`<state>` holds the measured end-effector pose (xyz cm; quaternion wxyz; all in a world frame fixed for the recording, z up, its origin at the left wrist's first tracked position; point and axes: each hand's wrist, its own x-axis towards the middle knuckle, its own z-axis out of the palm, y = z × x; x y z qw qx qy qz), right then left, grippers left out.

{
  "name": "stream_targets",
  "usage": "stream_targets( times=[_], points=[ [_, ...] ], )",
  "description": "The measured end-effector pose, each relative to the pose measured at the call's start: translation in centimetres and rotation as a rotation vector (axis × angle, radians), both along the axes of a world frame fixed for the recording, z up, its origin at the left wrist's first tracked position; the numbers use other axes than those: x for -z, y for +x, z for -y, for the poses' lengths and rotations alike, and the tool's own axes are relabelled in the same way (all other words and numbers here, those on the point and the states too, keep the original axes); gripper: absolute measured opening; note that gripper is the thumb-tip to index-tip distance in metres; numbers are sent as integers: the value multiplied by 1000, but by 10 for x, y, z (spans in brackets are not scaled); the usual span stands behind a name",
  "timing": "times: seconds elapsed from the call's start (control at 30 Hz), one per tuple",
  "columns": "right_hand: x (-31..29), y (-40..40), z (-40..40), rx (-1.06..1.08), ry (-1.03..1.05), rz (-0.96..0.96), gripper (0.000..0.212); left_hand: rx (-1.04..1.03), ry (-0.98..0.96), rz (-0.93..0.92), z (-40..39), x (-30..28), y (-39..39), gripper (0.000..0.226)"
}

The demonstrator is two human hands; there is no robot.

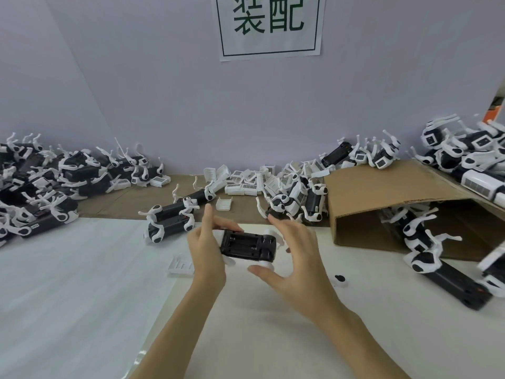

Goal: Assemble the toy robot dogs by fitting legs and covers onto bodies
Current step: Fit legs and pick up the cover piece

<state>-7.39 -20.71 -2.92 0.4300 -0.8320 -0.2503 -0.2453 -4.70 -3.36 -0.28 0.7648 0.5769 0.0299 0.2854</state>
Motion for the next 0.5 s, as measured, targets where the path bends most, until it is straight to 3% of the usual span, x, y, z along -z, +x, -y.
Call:
stream_targets(
  times=[0.1,0.23,0.33,0.5],
  points=[
    [3,1,2,-19,-56,-28,85,111,67,84,-4,-2,-4,82],
    [-1,3,8,59,-69,144,79,246,-36,93,2,-5,-8,81],
    [-3,1,8,61,-85,207,76,245,-90,92,3,-7,-8,79],
    [-1,-6,-1,74,-58,103,79,193,-133,-38,-3,-10,-4,79]
  ],
)
